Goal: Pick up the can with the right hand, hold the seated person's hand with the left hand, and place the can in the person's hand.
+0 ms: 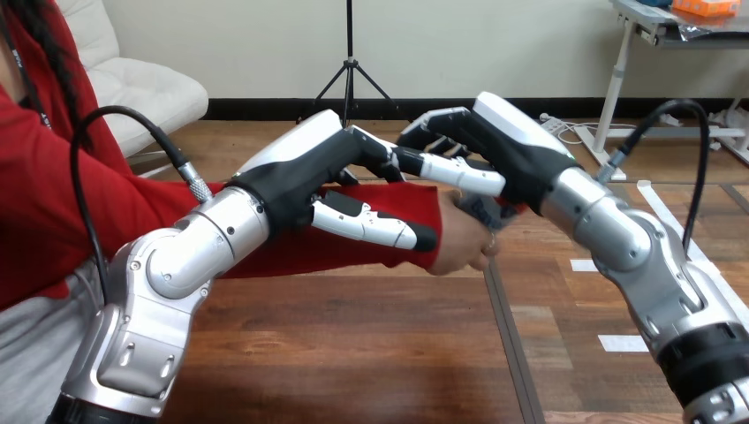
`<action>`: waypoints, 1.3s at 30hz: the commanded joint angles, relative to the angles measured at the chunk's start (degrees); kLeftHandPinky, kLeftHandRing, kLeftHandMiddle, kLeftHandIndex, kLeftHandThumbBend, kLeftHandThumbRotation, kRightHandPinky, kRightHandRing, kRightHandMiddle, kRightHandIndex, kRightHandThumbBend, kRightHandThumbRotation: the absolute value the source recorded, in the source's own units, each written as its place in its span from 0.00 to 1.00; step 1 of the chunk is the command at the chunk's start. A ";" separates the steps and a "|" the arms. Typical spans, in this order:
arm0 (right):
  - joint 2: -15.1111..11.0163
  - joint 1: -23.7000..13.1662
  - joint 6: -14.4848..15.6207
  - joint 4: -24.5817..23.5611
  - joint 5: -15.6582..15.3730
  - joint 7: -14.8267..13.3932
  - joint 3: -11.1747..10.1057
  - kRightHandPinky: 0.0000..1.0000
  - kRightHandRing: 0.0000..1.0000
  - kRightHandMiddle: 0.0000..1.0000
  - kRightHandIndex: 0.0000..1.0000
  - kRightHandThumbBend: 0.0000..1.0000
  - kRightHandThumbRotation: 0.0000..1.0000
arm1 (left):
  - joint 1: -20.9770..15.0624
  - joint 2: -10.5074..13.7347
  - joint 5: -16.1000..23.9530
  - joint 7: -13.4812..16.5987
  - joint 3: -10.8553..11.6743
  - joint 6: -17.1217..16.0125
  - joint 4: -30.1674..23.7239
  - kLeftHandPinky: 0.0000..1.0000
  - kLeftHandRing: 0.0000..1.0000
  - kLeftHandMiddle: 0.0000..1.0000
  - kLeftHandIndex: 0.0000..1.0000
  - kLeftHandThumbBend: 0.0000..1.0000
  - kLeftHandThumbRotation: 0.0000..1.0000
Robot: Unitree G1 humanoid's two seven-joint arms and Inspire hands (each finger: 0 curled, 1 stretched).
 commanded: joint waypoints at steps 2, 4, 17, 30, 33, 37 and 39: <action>-1.15 -0.41 -1.28 -2.75 0.81 -1.29 -1.88 0.60 0.69 0.72 0.69 0.85 1.00 | -3.43 0.44 -2.39 -0.66 0.53 -0.02 -3.79 0.67 0.85 0.85 0.84 1.00 0.54; -1.19 -0.07 -1.46 -2.98 1.01 -1.24 -2.08 0.61 0.69 0.72 0.69 0.85 1.00 | -3.03 0.64 -2.62 -0.70 0.55 -0.18 -3.98 0.67 0.86 0.86 0.85 1.00 0.55; -1.68 1.83 -1.91 -4.73 2.54 -0.76 -2.87 0.60 0.69 0.72 0.69 0.84 1.00 | -0.91 1.38 -3.57 -0.97 0.59 0.98 -5.67 0.72 0.90 0.89 0.89 1.00 0.62; -1.92 2.94 -2.93 -5.73 2.86 -1.40 -3.61 0.58 0.67 0.70 0.68 0.83 1.00 | -0.18 2.15 -4.67 -1.93 0.23 3.48 -6.77 0.77 0.95 0.95 0.96 1.00 0.64; -1.98 3.01 -3.24 -5.66 2.79 -1.54 -3.72 0.58 0.66 0.70 0.69 0.83 1.00 | -0.08 2.41 -4.73 -2.05 0.06 3.87 -6.94 0.78 0.96 0.96 0.97 1.00 0.64; -1.99 3.10 -3.24 -5.64 2.83 -1.52 -3.93 0.59 0.67 0.70 0.69 0.83 1.00 | 0.01 2.69 -4.62 -2.43 -0.12 4.31 -7.08 0.80 0.98 0.97 0.99 1.00 0.64; -1.98 3.15 -3.08 -5.67 2.78 -1.59 -4.00 0.59 0.67 0.70 0.69 0.84 1.00 | -0.08 2.99 -4.57 -3.14 -0.31 4.97 -7.22 0.81 0.98 0.98 0.99 1.00 0.64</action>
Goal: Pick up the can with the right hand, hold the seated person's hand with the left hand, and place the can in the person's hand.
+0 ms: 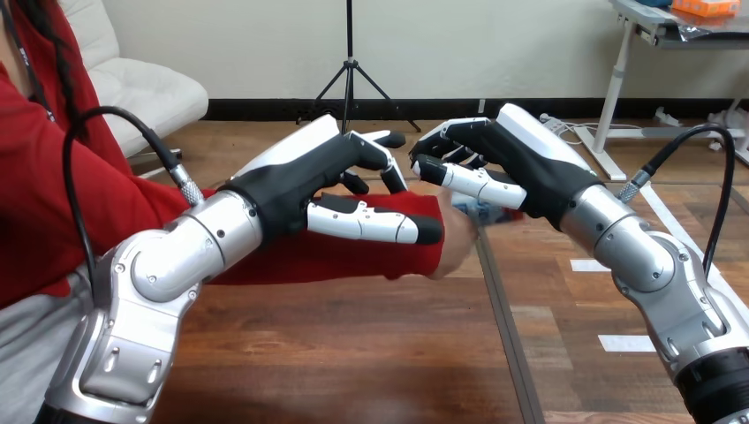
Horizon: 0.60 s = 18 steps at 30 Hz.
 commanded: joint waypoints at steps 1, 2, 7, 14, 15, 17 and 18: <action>-0.43 -1.55 -0.73 -2.67 0.67 -1.36 -1.66 0.59 0.67 0.70 0.69 0.84 1.00 | -1.45 0.94 -0.95 -0.91 -0.33 1.00 -2.77 0.82 0.99 0.98 0.99 1.00 0.65; -0.44 -1.51 -0.50 -2.81 0.63 -1.36 -1.68 0.59 0.67 0.70 0.69 0.84 1.00 | -1.55 1.11 -0.85 -1.41 -0.47 1.63 -2.93 0.82 0.99 0.99 1.00 1.00 0.65; -0.50 -1.42 -0.26 -3.04 0.46 -1.53 -1.71 0.60 0.68 0.71 0.70 0.84 1.00 | -1.80 1.56 -0.24 -2.54 -0.90 3.47 -3.64 0.86 1.00 1.00 1.00 1.00 0.66; -0.49 -1.41 -0.56 -2.81 0.59 -1.81 -1.83 0.60 0.67 0.70 0.70 0.83 1.00 | -2.12 2.44 1.66 -3.08 -2.04 5.81 -4.68 0.88 1.00 1.00 1.00 1.00 0.65; -0.49 -1.42 -0.62 -2.76 0.60 -1.85 -1.85 0.60 0.67 0.70 0.70 0.83 1.00 | -2.18 2.60 2.01 -3.13 -2.26 6.20 -4.87 0.89 1.00 1.00 1.00 1.00 0.64; -0.46 -1.43 -0.68 -2.68 0.66 -1.90 -1.90 0.60 0.67 0.70 0.70 0.82 1.00 | -2.27 2.94 2.70 -3.23 -2.72 6.85 -5.25 0.90 1.00 1.00 1.00 1.00 0.64; -0.44 -1.42 -0.67 -2.67 0.70 -1.91 -1.92 0.60 0.67 0.70 0.70 0.82 1.00 | -2.31 3.07 2.97 -3.28 -2.90 7.08 -5.41 0.90 1.00 1.00 1.00 1.00 0.63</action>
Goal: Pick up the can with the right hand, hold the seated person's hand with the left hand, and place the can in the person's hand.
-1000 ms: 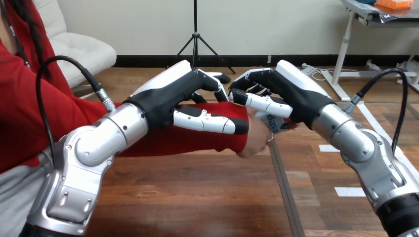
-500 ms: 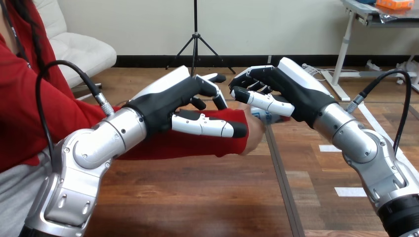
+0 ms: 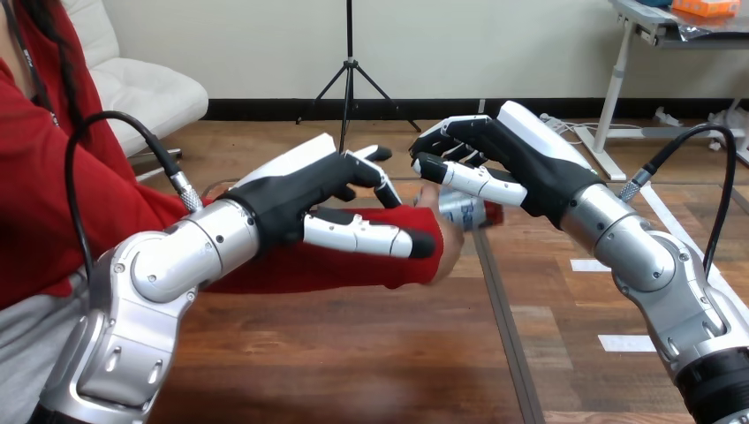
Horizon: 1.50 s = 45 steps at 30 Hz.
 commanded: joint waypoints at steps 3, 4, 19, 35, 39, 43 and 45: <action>-0.36 -1.42 -0.81 -2.38 0.75 -1.75 -1.91 0.59 0.66 0.70 0.69 0.82 1.00 | -2.38 1.38 1.73 -0.27 -1.30 1.45 -3.70 0.90 1.00 1.00 1.00 1.00 0.63; -0.34 -1.42 -0.86 -2.36 0.75 -1.81 -1.94 0.59 0.66 0.70 0.69 0.82 1.00 | -2.37 1.40 1.78 -0.25 -1.35 1.54 -3.77 0.91 1.00 1.00 1.00 1.00 0.62; -0.09 -1.41 -1.42 -2.75 1.60 -1.94 -2.45 0.54 0.61 0.64 0.63 0.79 1.00 | -1.80 2.32 5.35 0.69 -2.86 2.55 -5.32 0.92 1.00 1.00 1.00 1.00 0.66; 0.14 -0.52 -1.51 -4.70 3.50 -1.51 -3.40 0.62 0.65 0.64 0.59 0.82 1.00 | -1.22 2.91 10.92 -0.04 -4.73 3.55 -6.83 0.98 1.00 1.00 0.96 0.87 0.97; 0.20 -0.11 -1.43 -5.69 4.01 -1.35 -3.71 0.64 0.66 0.65 0.58 0.84 1.00 | -1.11 2.89 11.21 -0.09 -4.91 3.40 -6.56 0.99 1.00 1.00 0.92 0.86 0.99; 0.41 0.10 -1.61 -6.22 5.07 -1.07 -4.16 0.65 0.68 0.66 0.57 0.87 1.00 | -1.33 2.89 11.23 -0.20 -5.17 3.37 -6.07 1.00 1.00 1.00 0.88 0.87 1.00; 0.39 0.28 -1.34 -6.84 5.37 -0.99 -4.27 0.65 0.68 0.66 0.57 0.88 1.00 | -1.38 2.89 11.32 -0.07 -5.33 3.25 -5.77 1.00 1.00 1.00 0.86 0.87 1.00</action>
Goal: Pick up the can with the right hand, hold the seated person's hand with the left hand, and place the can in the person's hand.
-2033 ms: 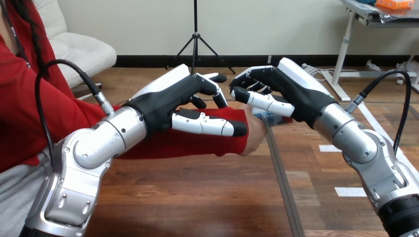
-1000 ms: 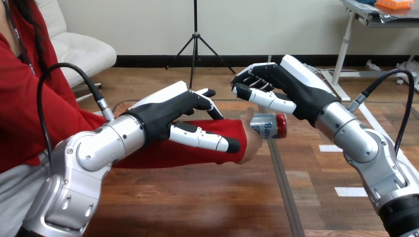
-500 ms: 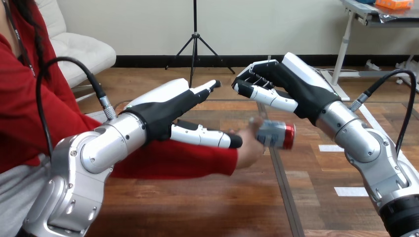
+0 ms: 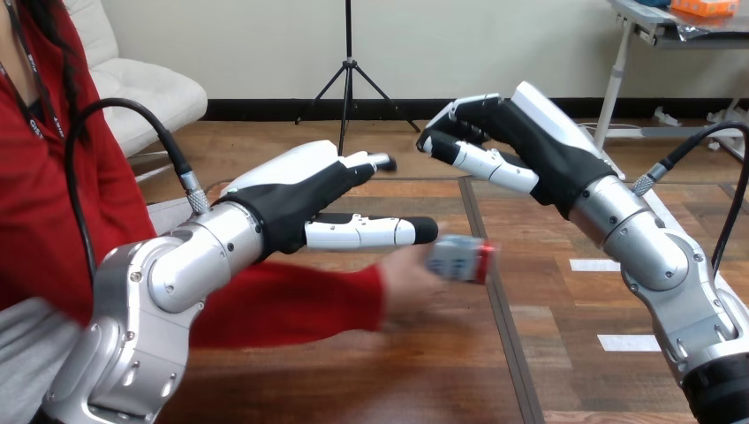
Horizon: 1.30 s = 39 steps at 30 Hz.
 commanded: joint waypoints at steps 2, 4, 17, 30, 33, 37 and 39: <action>0.34 -1.07 -0.28 -3.37 1.98 -0.37 -2.09 0.64 0.69 0.66 0.57 0.89 1.00 | -1.47 0.60 1.18 0.52 -0.70 -0.70 -0.38 1.00 1.00 1.00 0.85 0.88 1.00; 0.32 -1.05 -0.63 -3.36 2.30 -0.32 -2.15 0.64 0.69 0.67 0.58 0.90 1.00 | -1.48 0.62 1.19 0.97 -0.80 -1.31 0.08 1.00 1.00 1.00 0.82 0.87 1.00; -0.16 -0.57 -1.82 -4.73 3.76 -0.10 -2.43 0.62 0.71 0.68 0.58 0.94 1.00 | -1.09 -0.38 2.98 4.46 -1.12 -3.53 1.33 1.00 1.00 1.00 0.81 0.87 1.00; 0.48 1.39 -3.83 -6.09 5.65 -1.49 -3.82 0.57 0.66 0.66 0.60 0.91 1.00 | 3.41 -6.62 -1.80 19.98 2.80 -11.35 4.03 0.97 1.00 1.00 0.92 0.80 1.00; 1.03 2.71 -3.31 -7.32 6.91 -1.71 -4.55 0.55 0.64 0.66 0.62 0.91 1.00 | 5.34 -9.17 -7.19 22.48 5.15 -14.66 5.19 0.88 1.00 0.99 0.95 0.79 1.00; 1.91 4.85 -2.26 -9.47 9.09 -1.76 -5.62 0.55 0.62 0.66 0.64 0.90 1.00 | 8.03 -12.59 -14.85 24.05 7.94 -18.30 6.49 0.84 1.00 0.99 0.97 0.79 1.00; 2.68 6.48 -1.67 -10.85 11.27 -1.53 -6.41 0.55 0.62 0.66 0.66 0.91 1.00 | 9.38 -14.11 -18.70 24.64 9.10 -21.56 7.87 0.83 1.00 0.97 0.98 0.79 1.00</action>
